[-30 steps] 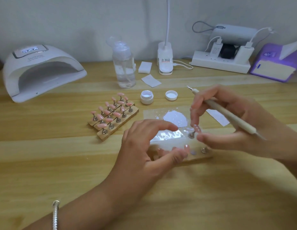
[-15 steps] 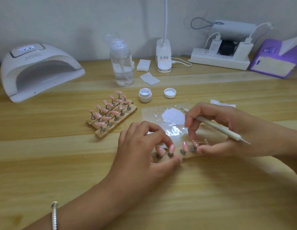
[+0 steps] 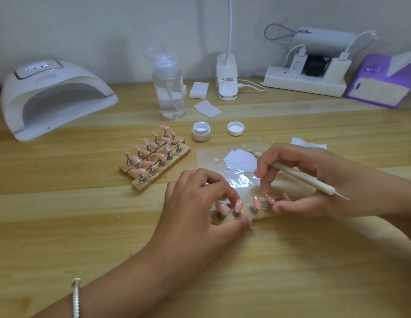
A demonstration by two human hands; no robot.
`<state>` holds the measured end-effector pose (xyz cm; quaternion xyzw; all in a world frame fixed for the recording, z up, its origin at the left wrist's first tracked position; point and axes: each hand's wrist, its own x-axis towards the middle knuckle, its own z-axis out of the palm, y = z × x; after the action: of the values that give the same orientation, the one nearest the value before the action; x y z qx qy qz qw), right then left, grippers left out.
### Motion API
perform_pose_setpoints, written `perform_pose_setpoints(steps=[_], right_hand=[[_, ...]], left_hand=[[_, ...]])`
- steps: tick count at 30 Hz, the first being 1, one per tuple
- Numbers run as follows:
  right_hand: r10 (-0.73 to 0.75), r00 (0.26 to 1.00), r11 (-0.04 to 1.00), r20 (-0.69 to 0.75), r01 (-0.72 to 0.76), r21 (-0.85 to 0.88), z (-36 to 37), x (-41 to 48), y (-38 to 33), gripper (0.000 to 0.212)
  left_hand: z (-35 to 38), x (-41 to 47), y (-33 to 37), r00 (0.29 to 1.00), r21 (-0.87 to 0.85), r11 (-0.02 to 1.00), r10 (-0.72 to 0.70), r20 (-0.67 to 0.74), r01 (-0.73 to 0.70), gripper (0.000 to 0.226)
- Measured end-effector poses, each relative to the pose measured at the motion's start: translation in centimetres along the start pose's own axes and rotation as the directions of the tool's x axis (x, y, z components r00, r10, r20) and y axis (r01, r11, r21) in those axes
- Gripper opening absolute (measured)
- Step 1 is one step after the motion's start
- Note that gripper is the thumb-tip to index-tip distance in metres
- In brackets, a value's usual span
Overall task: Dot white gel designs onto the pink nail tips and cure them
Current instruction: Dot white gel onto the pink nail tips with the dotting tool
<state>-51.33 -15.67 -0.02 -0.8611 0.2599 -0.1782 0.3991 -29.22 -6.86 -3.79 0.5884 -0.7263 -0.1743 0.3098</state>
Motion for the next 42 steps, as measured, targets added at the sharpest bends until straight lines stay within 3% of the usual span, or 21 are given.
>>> perform_pose_setpoints(steps=[6, 12, 18, 21, 23, 28, 32, 37, 42], right_hand=[[0.021, 1.0, 0.999, -0.004, -0.021, -0.026, 0.5, -0.3, -0.4, 0.049], [-0.154, 0.96, 0.972, -0.236, 0.104, -0.212, 2.8, 0.9, -0.8, 0.044], [-0.24, 0.936, 0.933, -0.259, 0.148, -0.329, 3.4, 1.4, -1.6, 0.043], [-0.27, 0.911, 0.952, -0.313, 0.202, -0.231, 2.9, 1.0, -2.8, 0.035], [-0.231, 0.915, 0.972, -0.332, 0.202, -0.119, 2.6, 0.8, -3.3, 0.032], [-0.14, 0.935, 0.986, -0.325, 0.161, 0.037, 2.8, 0.8, -3.4, 0.032], [-0.016, 0.944, 0.994, -0.33, 0.049, 0.093, 2.4, 0.9, -2.7, 0.042], [0.215, 0.804, 0.976, -0.554, -0.192, 0.1, 1.4, 1.4, 0.1, 0.044], [0.252, 0.834, 0.967, -0.49, -0.208, 0.144, 1.7, 1.8, 1.5, 0.033]], left_hand=[[-0.1, 0.0, 0.1, 1.0, -0.001, 1.0, -0.007, 0.0, 0.007, 0.024], [-0.1, 0.0, 0.2, 1.0, -0.009, 1.0, -0.017, -0.004, 0.017, 0.024], [0.1, 0.0, 0.2, 1.0, -0.02, 1.0, -0.015, -0.014, 0.015, 0.022], [0.0, 0.0, 0.3, 0.999, -0.051, 0.999, 0.0, -0.043, -0.002, 0.026], [-0.3, 0.0, 0.6, 0.996, -0.094, 0.995, 0.034, -0.081, -0.042, 0.031], [-0.6, -0.1, 1.0, 0.968, -0.171, 0.969, 0.141, -0.206, -0.178, 0.017], [-0.7, 0.0, 0.7, 0.971, -0.314, 0.941, 0.049, -0.234, -0.124, 0.019], [-0.8, 0.2, 0.3, 0.97, -0.496, 0.867, -0.083, -0.227, -0.042, 0.006], [-0.8, 0.2, 0.2, 0.964, -0.502, 0.864, -0.112, -0.24, -0.024, 0.005]])
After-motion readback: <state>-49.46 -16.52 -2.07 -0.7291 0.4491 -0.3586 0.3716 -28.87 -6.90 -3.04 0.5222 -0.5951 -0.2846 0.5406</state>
